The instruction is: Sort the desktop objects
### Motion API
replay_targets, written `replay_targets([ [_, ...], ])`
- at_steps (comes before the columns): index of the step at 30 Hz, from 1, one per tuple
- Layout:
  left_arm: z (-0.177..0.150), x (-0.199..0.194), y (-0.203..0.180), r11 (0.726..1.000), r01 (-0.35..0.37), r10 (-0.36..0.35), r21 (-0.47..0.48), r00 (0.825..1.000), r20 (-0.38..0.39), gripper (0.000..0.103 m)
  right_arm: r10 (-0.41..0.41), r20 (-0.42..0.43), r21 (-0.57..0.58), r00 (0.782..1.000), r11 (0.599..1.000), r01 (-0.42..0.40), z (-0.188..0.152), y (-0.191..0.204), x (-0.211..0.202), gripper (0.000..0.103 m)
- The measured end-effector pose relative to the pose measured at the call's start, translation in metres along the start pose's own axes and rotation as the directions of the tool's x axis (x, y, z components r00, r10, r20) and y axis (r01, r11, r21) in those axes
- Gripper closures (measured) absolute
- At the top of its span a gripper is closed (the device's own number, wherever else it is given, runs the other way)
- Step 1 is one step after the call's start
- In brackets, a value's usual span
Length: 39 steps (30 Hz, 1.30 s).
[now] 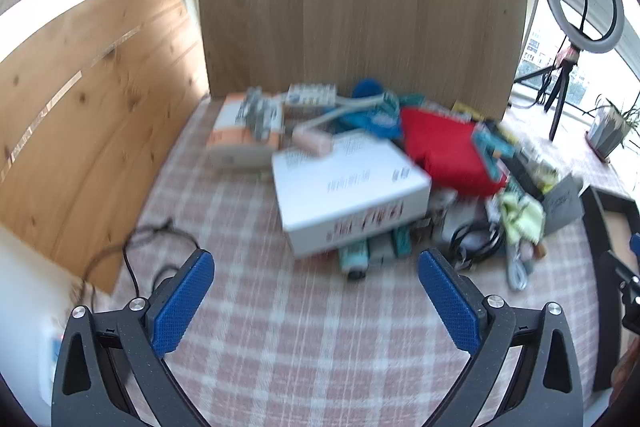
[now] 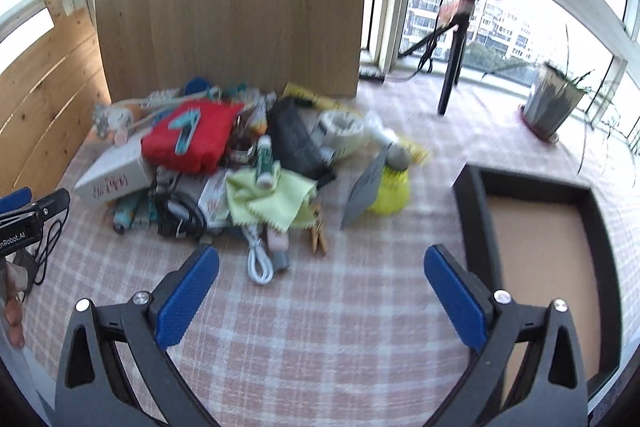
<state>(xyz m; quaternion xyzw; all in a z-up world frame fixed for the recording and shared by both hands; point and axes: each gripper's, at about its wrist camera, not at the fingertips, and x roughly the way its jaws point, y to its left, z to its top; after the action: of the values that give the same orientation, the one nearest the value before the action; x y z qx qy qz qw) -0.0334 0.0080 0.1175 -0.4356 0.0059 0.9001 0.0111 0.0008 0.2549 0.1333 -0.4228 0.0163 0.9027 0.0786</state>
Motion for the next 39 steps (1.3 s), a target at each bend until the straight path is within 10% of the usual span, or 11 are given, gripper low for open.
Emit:
replay_targets([
  [17, 0.132, -0.057, -0.010, 0.999, 0.029, -0.031, 0.016, 0.997, 0.074, 0.002, 0.136, 0.122, -0.009, 0.983, 0.991, -0.136, 0.159, -0.067, -0.064, 0.000],
  [39, 0.086, 0.001, -0.059, 0.987, 0.126, -0.124, 0.103, 0.992, -0.025, 0.010, 0.292, -0.088, -0.039, 0.953, 0.954, -0.296, 0.121, 0.002, 0.025, 0.032],
])
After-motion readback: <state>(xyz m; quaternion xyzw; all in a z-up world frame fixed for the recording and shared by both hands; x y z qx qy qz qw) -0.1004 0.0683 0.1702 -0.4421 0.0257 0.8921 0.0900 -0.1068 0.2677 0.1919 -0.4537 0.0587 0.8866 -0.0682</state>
